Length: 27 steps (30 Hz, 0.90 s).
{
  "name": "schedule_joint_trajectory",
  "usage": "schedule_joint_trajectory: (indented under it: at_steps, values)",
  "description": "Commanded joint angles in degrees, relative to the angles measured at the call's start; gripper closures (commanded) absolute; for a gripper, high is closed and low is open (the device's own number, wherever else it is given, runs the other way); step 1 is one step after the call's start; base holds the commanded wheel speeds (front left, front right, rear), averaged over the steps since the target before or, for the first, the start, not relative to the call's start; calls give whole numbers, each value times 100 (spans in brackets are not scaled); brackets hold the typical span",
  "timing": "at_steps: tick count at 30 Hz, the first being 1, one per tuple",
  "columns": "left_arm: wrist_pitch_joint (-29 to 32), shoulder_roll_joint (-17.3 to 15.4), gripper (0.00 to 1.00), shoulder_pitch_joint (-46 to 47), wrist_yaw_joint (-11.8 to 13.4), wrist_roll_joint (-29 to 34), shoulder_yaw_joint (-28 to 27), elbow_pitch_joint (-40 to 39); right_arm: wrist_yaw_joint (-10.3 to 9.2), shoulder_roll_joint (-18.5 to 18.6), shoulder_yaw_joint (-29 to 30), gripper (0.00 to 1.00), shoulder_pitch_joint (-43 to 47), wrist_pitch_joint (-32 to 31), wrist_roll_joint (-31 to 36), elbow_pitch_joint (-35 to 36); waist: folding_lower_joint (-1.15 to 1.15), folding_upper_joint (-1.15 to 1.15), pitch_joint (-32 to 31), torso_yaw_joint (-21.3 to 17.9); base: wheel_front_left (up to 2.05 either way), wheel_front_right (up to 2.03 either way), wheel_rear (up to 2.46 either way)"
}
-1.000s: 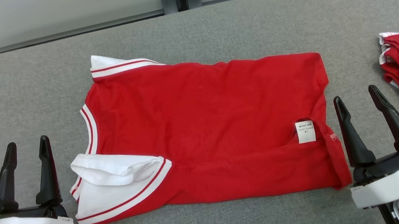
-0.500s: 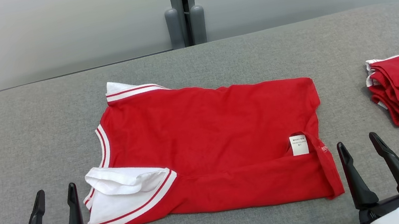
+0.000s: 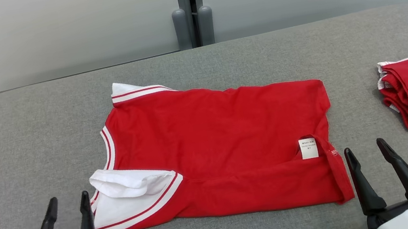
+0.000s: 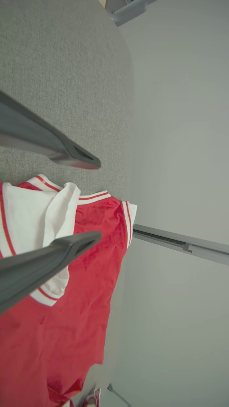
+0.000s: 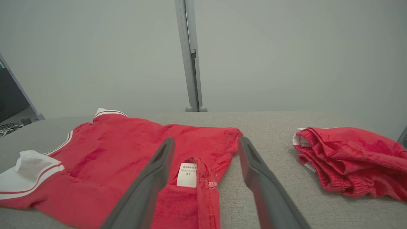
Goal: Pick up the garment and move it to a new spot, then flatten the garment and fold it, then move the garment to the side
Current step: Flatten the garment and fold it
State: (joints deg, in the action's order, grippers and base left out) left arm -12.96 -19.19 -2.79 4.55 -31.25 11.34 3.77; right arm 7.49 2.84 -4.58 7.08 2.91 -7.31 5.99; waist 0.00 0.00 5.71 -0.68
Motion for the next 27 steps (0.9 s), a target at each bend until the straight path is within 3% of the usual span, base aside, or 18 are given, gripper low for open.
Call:
schedule_joint_trajectory:
  at_steps: [1, 14, 22, 23, 24, 25, 26, 27]
  values:
    - [22, -10, 0, 108, -41, -8, 32, 50, -1, 11, 9, 0, -17, -30, -47, -70, 0, 0, 28, 5, 0, 0, 0]
    - [350, 273, 0, 338, -559, -591, 254, 1672, -2, 12, -188, 0, -137, 129, -329, -1767, 0, 0, 525, -1, 0, 0, 0]
    - [615, 356, 0, 605, -911, -936, 330, 2230, -2, 12, -396, 3, -543, 144, -528, -2333, 0, 0, 615, 4, 0, 0, 0]
    - [662, 343, 7, 630, -947, -942, 368, 2263, -2, 14, -415, 51, -584, 154, -545, -2376, 0, 0, 615, 5, 0, 0, 0]
    - [686, 351, 41, 645, -973, -978, 394, 2278, -2, 12, -440, 63, -620, 147, -583, -2414, 0, 0, 616, 9, 0, 0, 0]
    - [682, 331, 73, 661, -1007, -947, 433, 2283, -1, 11, -450, 100, -643, 158, -594, -2445, 0, 0, 618, 13, 0, 0, 0]
    - [679, 319, 100, 678, -1023, -922, 468, 2278, -1, 12, -450, 100, -668, 181, -610, -2470, 0, 0, 619, 17, 0, 0, 0]
    - [685, 321, 100, 684, -1032, -943, 482, 2263, -1, 13, -450, 100, -685, 188, -616, -2472, 0, 0, 619, 23, 0, 0, 0]
